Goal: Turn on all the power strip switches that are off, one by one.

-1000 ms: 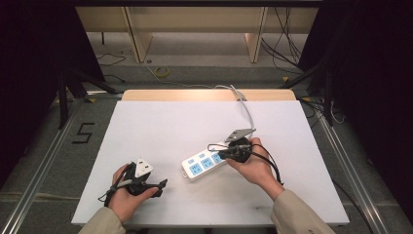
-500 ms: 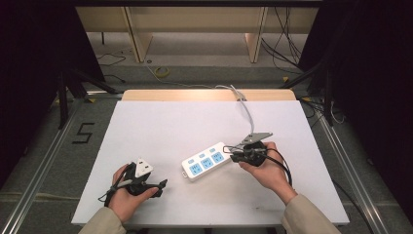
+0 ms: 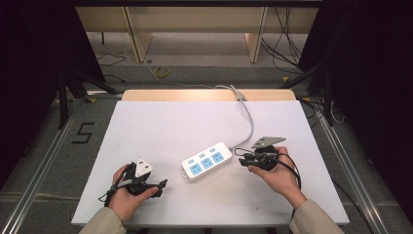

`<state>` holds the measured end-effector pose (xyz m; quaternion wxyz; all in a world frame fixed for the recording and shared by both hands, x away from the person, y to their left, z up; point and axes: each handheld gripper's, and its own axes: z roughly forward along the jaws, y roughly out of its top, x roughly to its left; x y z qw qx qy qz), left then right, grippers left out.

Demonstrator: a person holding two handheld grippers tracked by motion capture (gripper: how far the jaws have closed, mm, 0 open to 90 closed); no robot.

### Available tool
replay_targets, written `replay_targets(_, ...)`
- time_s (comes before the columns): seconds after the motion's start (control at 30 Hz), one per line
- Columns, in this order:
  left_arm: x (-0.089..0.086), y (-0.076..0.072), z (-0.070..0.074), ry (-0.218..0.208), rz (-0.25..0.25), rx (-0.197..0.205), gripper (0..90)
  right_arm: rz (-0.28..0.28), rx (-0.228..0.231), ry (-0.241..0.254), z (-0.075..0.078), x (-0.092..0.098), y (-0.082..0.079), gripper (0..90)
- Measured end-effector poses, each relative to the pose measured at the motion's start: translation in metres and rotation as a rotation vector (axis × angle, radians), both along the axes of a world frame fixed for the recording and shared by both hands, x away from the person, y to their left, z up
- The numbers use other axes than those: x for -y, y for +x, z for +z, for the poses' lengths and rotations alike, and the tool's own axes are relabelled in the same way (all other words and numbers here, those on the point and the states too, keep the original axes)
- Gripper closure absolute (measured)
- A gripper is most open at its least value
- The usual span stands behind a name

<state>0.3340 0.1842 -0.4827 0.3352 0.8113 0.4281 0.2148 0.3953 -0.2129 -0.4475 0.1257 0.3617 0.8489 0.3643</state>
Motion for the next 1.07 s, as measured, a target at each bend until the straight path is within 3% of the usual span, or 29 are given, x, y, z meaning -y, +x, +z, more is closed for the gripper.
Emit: replay_targets(1.07, -0.005, 0.004, -0.005, 0.004, 0.013, -0.010, 15.7, -0.033, 0.017, 0.046, -0.011, 0.022, -0.016, 57.9)
